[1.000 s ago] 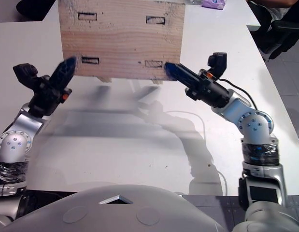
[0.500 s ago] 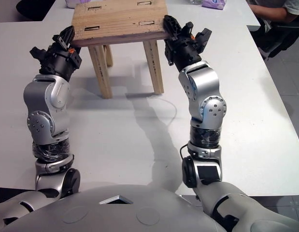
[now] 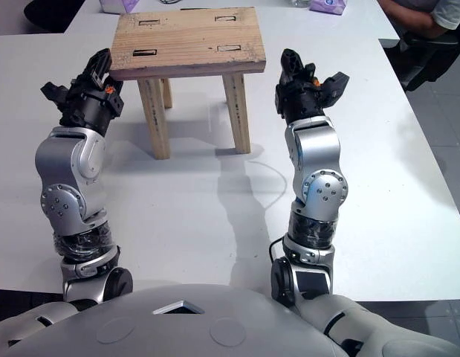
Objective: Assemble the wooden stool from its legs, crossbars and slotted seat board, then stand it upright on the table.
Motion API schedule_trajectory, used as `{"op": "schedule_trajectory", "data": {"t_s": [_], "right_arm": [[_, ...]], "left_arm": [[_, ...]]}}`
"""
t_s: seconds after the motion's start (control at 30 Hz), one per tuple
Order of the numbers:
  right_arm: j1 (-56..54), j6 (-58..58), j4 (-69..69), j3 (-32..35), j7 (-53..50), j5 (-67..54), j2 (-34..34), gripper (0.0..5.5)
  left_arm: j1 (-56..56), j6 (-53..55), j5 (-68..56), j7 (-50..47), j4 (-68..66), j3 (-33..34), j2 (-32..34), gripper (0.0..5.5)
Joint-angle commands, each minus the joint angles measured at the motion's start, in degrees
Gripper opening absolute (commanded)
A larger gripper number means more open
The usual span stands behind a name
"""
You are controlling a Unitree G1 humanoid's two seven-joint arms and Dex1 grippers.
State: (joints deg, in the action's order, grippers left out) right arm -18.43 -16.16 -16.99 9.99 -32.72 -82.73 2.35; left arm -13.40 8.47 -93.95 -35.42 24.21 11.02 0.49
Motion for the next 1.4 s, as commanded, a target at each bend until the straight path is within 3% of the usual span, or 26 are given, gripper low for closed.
{"op": "schedule_trajectory", "data": {"t_s": [0.03, 0.1, 0.3, 0.4, 0.5, 0.57, 0.7, 0.87, 1.27, 1.4], "right_arm": [[-0.85, -0.80, -1.04, 0.51, 2.06, 1.65, 0.20, 2.89], [-1.78, -0.73, -1.15, 1.15, 3.05, 2.74, -0.41, 3.19], [-7.33, -0.96, 3.41, 3.77, 7.26, 10.05, -5.42, 4.02], [-10.52, -2.43, 7.46, 1.70, 11.54, 20.71, -11.54, 4.21], [-9.81, -0.24, 14.90, -3.50, 13.24, 38.66, -16.04, 4.21], [-8.39, 2.42, 18.99, -6.45, 12.94, 48.15, -16.96, 4.21], [-9.15, 5.83, 20.43, -8.84, 12.03, 57.73, -15.99, 4.21], [-12.02, 7.87, 32.41, -9.94, 11.59, 66.68, -13.30, 4.21], [-13.74, 11.80, 41.04, -9.09, 14.09, 76.48, -8.37, 4.21], [-14.17, 11.95, 41.18, -8.53, 13.87, 78.07, -7.29, 4.21]], "left_arm": [[0.84, 1.07, 2.17, -0.06, -1.31, 1.90, 0.44, 2.73], [0.09, 1.36, 3.55, 0.62, -1.61, 3.15, 1.44, 3.06], [-1.66, 2.42, 8.28, 4.31, -1.86, 7.04, 5.64, 3.08], [-2.58, 4.50, 15.50, 9.18, -2.83, 8.07, 12.14, 3.08], [0.45, 3.27, 44.09, 12.56, -12.01, 1.28, 22.63, 3.08], [2.87, -0.46, 58.46, 12.95, -15.11, -2.50, 24.59, 3.08], [1.04, -4.21, 68.52, 8.66, -16.70, -2.50, 21.38, 3.08], [-2.30, -9.21, 78.09, 8.22, -29.49, -3.10, 16.67, 3.08], [-5.14, -16.89, 84.40, 10.83, -43.86, -1.42, 5.83, 3.08], [-6.07, -14.59, 86.53, 7.13, -44.57, 0.42, 4.30, 3.08]]}}
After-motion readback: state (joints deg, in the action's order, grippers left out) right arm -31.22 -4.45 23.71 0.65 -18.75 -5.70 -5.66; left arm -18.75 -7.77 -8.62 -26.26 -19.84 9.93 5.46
